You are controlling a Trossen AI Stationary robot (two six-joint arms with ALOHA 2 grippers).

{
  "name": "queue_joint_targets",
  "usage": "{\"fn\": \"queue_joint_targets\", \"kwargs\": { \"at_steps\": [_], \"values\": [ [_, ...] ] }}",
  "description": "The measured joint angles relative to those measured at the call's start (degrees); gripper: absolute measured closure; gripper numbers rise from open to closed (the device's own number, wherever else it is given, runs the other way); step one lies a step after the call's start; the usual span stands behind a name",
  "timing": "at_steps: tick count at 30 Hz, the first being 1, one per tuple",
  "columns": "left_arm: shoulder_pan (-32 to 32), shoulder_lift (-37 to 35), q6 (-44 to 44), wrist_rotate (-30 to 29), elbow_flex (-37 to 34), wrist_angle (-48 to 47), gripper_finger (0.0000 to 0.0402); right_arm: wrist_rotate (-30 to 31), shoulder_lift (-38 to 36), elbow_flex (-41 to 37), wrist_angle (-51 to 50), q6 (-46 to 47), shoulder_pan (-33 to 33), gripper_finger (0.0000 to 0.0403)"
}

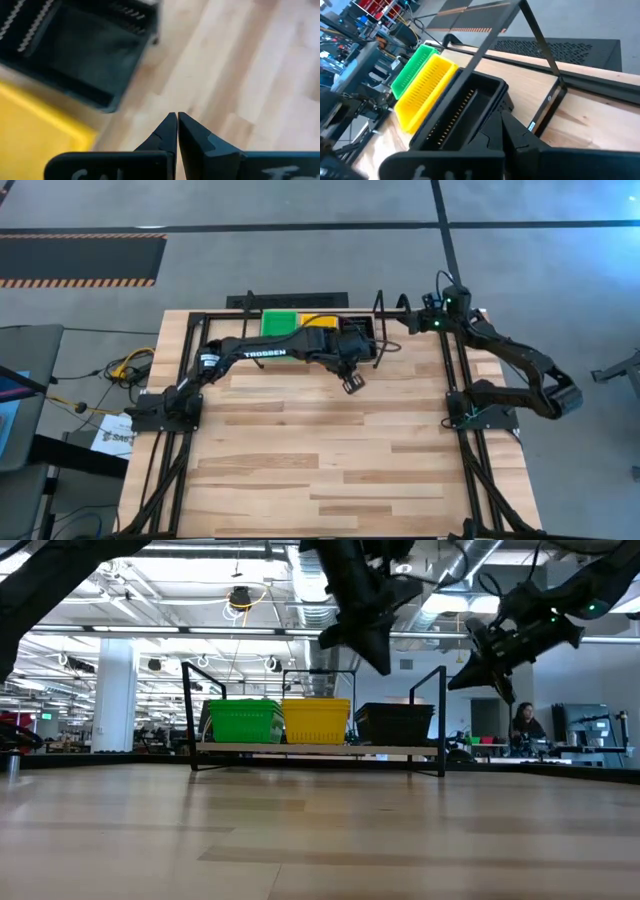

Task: Stack baskets on shelf by color
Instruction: Adjust the stacked colored bins on the shelf

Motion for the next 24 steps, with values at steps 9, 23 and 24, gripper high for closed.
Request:
{"fn": "queue_joint_targets", "kwargs": {
  "at_steps": [9,23,24],
  "values": [
    [-1.46,-0.09,0.11,0.39,-3.53,5.49,0.0401,-0.04,-4.53,0.0,-2.81,0.1,0.0,0.0402],
    [2.13,0.0,0.65,-3.2,-5.2,5.49,0.0401,-3.48,-20.64,0.0,-3.5,6.26,1.56,0.0402],
    [2.3,0.0,0.61,-3.24,-5.2,5.6,0.0401,-3.49,-22.0,0.0,-3.49,6.58,1.54,0.0402]
  ]
}}
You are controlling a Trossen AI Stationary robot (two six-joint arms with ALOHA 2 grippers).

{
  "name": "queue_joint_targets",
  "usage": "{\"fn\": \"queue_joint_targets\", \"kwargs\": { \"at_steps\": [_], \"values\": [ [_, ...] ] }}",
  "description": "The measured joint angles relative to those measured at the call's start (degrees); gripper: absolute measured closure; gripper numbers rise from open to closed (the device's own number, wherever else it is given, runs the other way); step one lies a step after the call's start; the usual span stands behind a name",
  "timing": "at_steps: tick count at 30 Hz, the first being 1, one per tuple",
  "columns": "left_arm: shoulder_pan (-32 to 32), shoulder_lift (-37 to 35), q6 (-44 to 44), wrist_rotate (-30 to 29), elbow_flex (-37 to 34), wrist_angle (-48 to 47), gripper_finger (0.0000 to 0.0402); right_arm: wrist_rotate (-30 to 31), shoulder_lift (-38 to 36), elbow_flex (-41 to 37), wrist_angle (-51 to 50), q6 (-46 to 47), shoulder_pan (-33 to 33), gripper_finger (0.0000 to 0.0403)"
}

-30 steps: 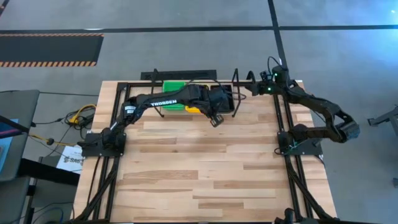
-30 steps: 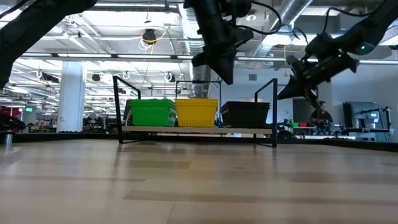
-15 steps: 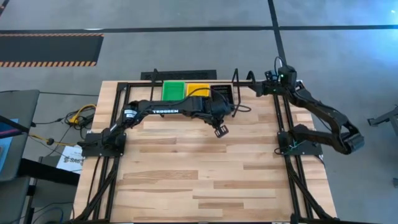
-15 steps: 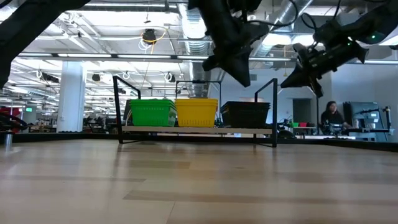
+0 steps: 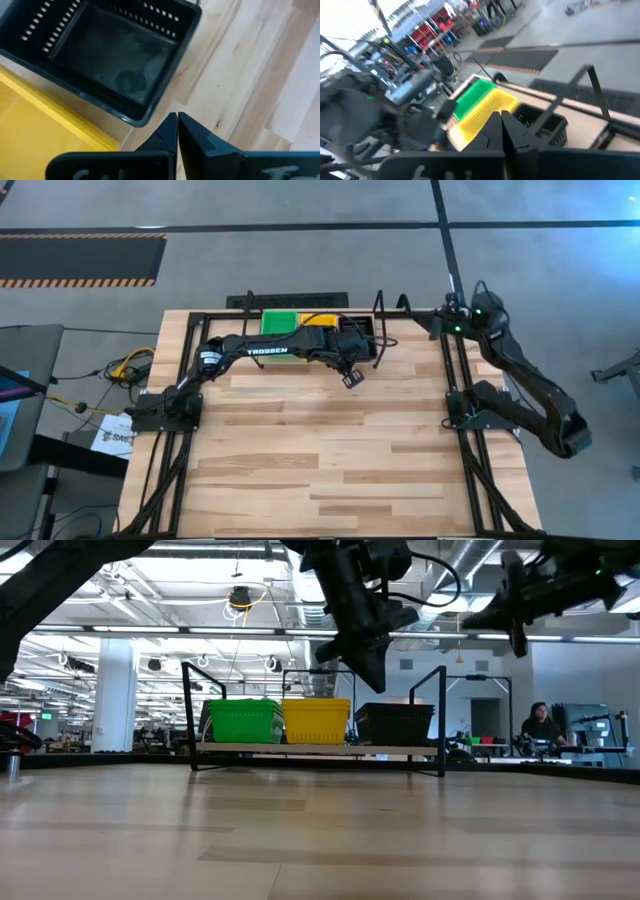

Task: Stack baskets on shelf by color
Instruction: Adjust the stacked colored bins on the shelf

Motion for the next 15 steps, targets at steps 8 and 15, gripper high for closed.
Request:
{"fn": "queue_joint_targets", "kwargs": {
  "at_steps": [8,15],
  "values": [
    [-0.68,0.0,-1.71,2.11,0.0,2.97,0.0401,0.29,-7.61,0.0,-2.35,1.18,-0.01,0.0402],
    [-1.41,0.0,0.05,-2.8,0.02,3.7,0.0401,0.43,-9.07,0.0,-4.63,1.18,-0.01,0.0402]
  ]
}}
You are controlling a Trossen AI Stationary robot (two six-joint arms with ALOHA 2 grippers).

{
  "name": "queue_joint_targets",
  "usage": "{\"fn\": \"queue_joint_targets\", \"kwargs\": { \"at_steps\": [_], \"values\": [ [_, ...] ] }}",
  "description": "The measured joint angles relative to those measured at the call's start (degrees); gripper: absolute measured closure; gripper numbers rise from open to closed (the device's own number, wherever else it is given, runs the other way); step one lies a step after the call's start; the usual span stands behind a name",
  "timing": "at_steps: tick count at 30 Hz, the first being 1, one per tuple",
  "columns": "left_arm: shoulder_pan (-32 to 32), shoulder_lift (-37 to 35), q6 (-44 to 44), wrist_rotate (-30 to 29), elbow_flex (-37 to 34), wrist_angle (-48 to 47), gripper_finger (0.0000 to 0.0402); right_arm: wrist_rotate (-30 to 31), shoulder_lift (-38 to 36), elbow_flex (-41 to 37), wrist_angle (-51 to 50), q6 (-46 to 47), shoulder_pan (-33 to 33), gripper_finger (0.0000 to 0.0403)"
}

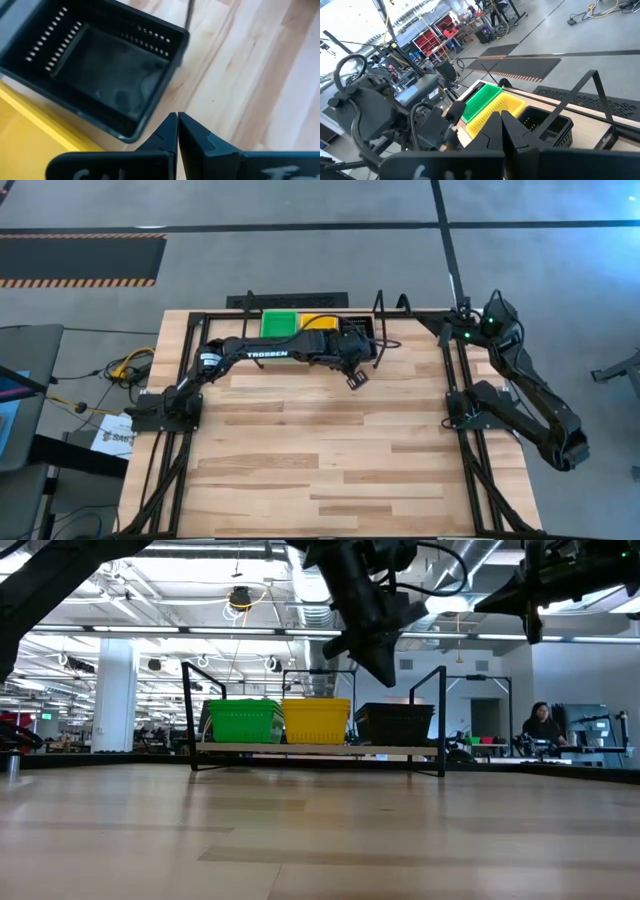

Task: Stack baskets on shelf by color
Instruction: Adjust the stacked colored bins on the shelf, then return to Home Position

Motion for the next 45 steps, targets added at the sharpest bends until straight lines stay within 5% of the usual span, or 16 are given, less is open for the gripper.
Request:
{"fn": "queue_joint_targets", "kwargs": {
  "at_steps": [37,45],
  "values": [
    [1.36,-0.02,-2.2,-2.68,-7.4,2.27,0.0401,0.0,0.07,0.0,-0.39,0.22,0.0,0.0402],
    [-2.01,-2.11,-0.51,-7.59,1.13,-7.94,0.0401,-4.49,-0.91,1.34,-0.52,-2.2,0.11,0.0402]
  ]
}}
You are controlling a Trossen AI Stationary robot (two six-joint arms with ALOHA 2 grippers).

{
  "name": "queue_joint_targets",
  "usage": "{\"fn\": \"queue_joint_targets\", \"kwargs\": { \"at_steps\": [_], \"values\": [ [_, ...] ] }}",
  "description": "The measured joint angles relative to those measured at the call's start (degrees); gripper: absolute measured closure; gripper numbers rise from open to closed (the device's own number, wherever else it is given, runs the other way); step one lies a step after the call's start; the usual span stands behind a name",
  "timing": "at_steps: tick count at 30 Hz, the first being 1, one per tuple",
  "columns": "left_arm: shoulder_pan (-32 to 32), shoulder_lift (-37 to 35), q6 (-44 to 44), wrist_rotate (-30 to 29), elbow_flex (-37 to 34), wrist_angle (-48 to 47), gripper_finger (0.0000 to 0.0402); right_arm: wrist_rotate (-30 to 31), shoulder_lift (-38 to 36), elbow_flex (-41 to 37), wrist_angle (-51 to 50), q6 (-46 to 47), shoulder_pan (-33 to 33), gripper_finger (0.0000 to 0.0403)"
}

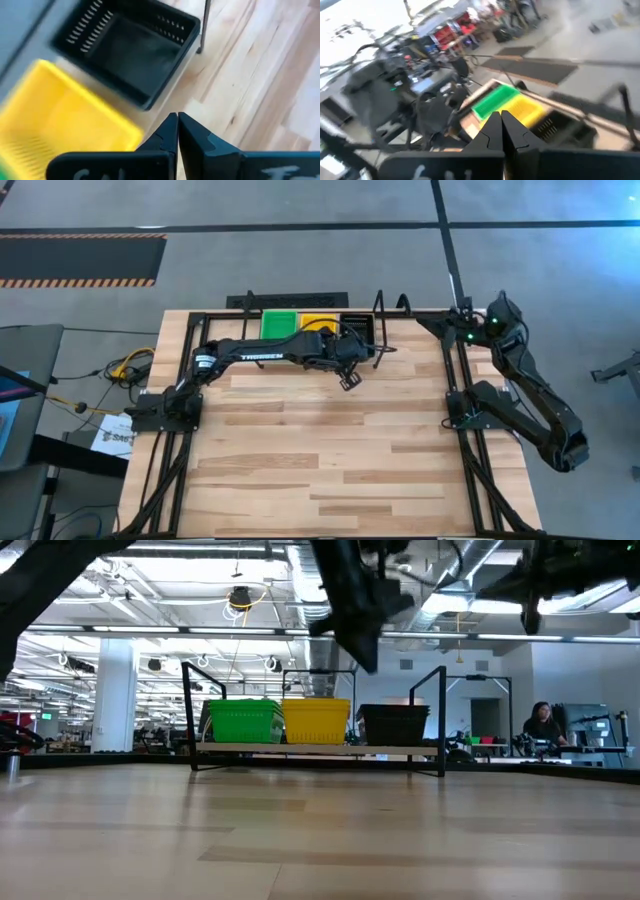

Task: Stack baskets on shelf by color
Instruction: Return to Home Position

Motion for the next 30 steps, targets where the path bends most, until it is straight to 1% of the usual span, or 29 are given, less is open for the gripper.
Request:
{"fn": "queue_joint_targets", "kwargs": {
  "at_steps": [4,7,10,13,15,17,19,22,25,28,30],
  "values": [
    [-1.31,-3.27,2.25,-2.03,1.33,-6.37,0.0401,-4.07,-1.69,3.46,-0.12,-2.2,0.02,0.0402],
    [-2.19,-6.04,1.88,-4.13,1.34,-13.6,0.0402,-6.16,-3.11,6.7,-3.54,-3.91,0.02,0.0402],
    [-3.68,-9.32,-1.87,-9.82,-0.49,-21.02,0.0401,-6.41,-5.08,10.11,-11.0,-7.42,0.03,0.0402],
    [-5.75,-15.02,-7.13,-14.22,-5.25,-25.01,0.0401,-6.08,-7.44,13.16,-20.2,-11.35,0.03,0.0402],
    [-7.57,-20.69,-10.92,-16.81,-10.83,-25.37,0.0402,-5.71,-9.32,14.33,-24.37,-11.92,0.02,0.0402],
    [-9.5,-27.65,-15.54,-17.89,-18.3,-24.39,0.0402,-5.56,-11.82,14.95,-26.06,-11.63,0.02,0.0402],
    [-11.55,-35.96,-20.75,-18.93,-27.32,-21.18,0.0401,-5.23,-14.39,15.09,-26.31,-10.13,0.02,0.0402],
    [-14.9,-49.23,-25.34,-19.02,-41.37,-12.57,0.0401,-2.22,-18.29,15.09,-26.43,-7.12,0.02,0.0402],
    [-17.88,-61.27,-26.66,-17.12,-54.59,-0.56,0.0401,1.92,-22.21,14.76,-26.32,-3.99,0.02,0.0402],
    [-20.56,-71.42,-27.69,-17.07,-65.45,9.71,0.0401,3.5,-26.32,13.17,-26.6,0.35,-0.43,0.0402],
    [-22.54,-77.07,-28.81,-17.97,-71.61,14.27,0.0401,4.02,-29.17,11.79,-26.47,3.54,-1.97,0.0402]
  ]
}}
